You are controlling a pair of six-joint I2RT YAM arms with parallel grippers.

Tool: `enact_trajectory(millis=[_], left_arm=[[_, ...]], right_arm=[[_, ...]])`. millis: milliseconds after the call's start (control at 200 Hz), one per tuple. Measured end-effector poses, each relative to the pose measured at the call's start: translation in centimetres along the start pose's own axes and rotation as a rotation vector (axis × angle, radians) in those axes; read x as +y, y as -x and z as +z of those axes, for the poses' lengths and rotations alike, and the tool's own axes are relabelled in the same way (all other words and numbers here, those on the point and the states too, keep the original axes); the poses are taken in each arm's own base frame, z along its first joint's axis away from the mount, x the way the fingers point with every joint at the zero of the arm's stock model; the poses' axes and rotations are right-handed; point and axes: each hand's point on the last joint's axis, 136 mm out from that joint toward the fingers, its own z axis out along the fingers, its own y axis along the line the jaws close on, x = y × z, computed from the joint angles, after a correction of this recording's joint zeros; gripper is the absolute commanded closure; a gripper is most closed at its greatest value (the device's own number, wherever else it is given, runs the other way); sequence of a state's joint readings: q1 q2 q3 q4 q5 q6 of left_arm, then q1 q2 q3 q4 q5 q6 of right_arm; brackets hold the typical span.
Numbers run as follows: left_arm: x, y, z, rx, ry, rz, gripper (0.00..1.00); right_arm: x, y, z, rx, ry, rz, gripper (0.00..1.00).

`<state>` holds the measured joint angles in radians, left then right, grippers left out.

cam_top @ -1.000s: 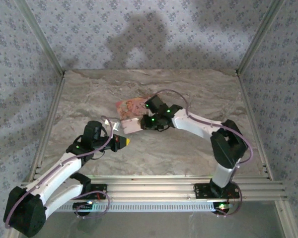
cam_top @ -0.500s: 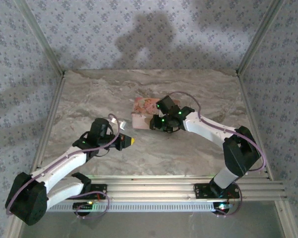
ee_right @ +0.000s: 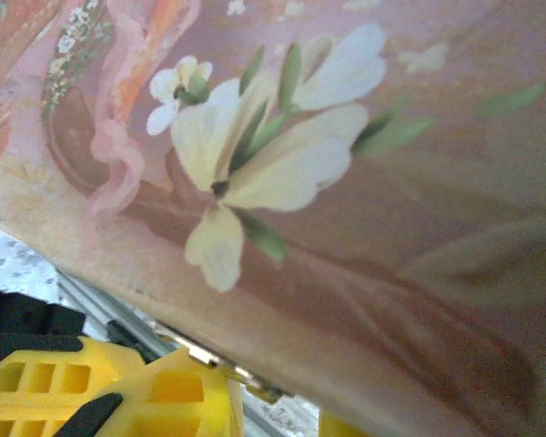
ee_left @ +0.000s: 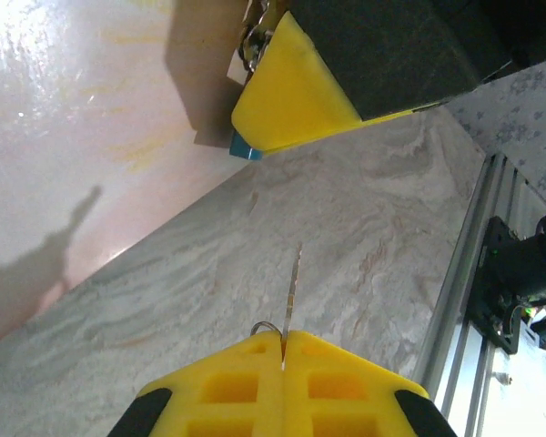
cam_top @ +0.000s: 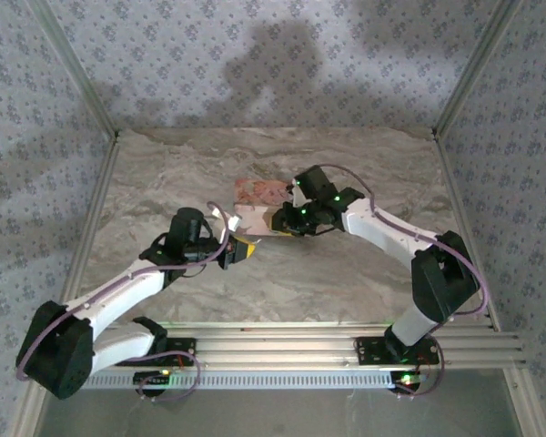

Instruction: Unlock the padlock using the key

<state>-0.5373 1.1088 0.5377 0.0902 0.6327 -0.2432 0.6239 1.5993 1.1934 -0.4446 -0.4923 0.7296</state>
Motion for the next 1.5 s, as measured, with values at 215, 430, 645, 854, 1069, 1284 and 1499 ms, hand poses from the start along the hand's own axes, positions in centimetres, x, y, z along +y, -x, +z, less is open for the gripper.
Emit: enact_trajectory(millis=[215,430,645,854,1069,1284,1499], left_arm=[[0.5,0.6,1.1,-0.027,-0.015,0.023,1.0],[0.9,1.7,1.4,-0.078,-0.003,0.068,1.0],[1.3,2.0,1.8,-0.1,0.007,0.087,1.0],[2.2,1.6,2.9,-0.088,0.028,0.079,1.0],[2.6,1.1,4.1,-0.073,0.028,0.07,1.0],[1.8,2.1,4.2,-0.101,0.008,0.099,1.0],[1.5,2.4,4.3,-0.108,0.003,0.1,1.0]], right_arm=[[0.8,0.7,-1.1,0.019,0.069,0.029,1.0],[1.3,0.3,-1.2,0.055,0.112,0.051,1.0],[1.4,0.4,-1.3,0.059,0.118,0.07,1.0],[1.1,0.5,-1.0,0.063,0.11,0.105,1.0],[0.8,0.6,-0.7,0.064,0.098,0.132,1.0],[0.8,0.7,-0.7,0.062,0.1,0.136,1.0],[0.8,0.9,-0.8,0.057,0.103,0.145,1.0]])
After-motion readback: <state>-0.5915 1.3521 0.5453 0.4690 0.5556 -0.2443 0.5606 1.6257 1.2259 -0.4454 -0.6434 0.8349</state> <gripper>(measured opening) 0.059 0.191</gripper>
